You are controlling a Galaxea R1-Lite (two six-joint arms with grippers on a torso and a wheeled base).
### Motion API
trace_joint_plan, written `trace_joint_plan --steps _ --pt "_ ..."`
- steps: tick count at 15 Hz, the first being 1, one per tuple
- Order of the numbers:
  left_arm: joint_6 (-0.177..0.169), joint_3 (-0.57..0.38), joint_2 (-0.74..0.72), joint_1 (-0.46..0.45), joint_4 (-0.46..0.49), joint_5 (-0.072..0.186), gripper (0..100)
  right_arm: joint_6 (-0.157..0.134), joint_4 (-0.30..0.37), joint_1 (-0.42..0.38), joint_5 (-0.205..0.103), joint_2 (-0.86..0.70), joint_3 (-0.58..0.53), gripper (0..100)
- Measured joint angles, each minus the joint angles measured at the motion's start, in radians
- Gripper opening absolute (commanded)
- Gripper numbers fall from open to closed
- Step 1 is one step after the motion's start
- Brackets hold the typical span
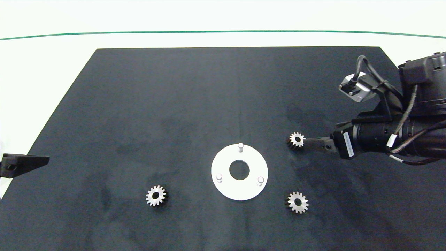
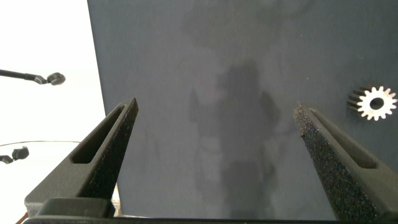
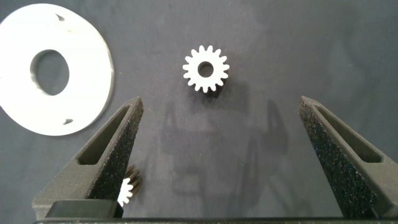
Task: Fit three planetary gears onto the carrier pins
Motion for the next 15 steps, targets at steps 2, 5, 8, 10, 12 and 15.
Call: trace_joint_plan --steps 2,5,8,10,12,15 --pt "0.001 0.000 -0.005 -0.003 0.000 0.000 100 -0.001 0.001 0.001 -0.009 0.033 -0.007 100" --pt "0.001 0.003 -0.009 -0.024 0.000 0.000 100 -0.001 -0.002 0.000 -0.057 0.080 -0.008 100" --pt "0.001 0.011 -0.012 -0.034 0.000 0.001 100 -0.001 -0.006 0.000 -0.061 0.119 -0.017 100" --pt "0.004 0.013 -0.013 -0.036 0.000 0.001 100 0.000 -0.006 0.000 -0.061 0.143 -0.036 100" --pt "0.010 0.016 -0.014 -0.036 0.000 0.001 100 0.000 -0.006 0.002 -0.061 0.167 -0.061 100" --pt "0.011 0.017 -0.019 -0.037 -0.001 0.001 100 -0.023 -0.006 0.005 -0.060 0.202 -0.097 99"
